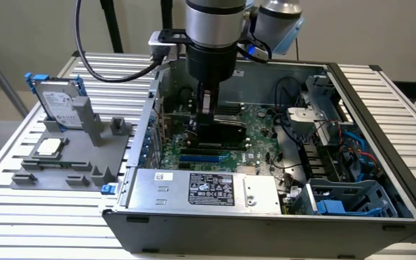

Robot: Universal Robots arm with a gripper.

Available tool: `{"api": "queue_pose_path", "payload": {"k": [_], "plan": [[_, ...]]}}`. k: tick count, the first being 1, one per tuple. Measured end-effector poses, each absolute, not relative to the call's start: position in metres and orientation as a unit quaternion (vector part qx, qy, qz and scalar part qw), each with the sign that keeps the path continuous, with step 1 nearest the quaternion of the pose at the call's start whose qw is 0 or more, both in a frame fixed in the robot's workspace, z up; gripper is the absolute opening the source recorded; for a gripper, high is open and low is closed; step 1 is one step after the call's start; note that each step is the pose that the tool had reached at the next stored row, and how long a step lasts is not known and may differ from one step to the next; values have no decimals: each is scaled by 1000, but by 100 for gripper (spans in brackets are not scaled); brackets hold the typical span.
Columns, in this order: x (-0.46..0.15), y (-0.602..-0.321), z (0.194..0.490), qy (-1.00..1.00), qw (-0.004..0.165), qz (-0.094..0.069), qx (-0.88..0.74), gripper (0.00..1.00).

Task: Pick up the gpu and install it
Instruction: 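Insert the gpu into the slot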

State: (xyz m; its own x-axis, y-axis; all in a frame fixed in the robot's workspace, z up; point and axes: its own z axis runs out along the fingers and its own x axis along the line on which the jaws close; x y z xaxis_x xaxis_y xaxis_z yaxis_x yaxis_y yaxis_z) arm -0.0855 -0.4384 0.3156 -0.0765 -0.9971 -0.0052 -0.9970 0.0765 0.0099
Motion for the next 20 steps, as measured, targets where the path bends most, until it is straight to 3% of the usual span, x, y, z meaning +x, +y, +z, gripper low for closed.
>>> {"api": "queue_pose_path", "payload": {"k": [20], "plan": [[-96, -445, 279, -730, 0, -7, 683, 0]]}}
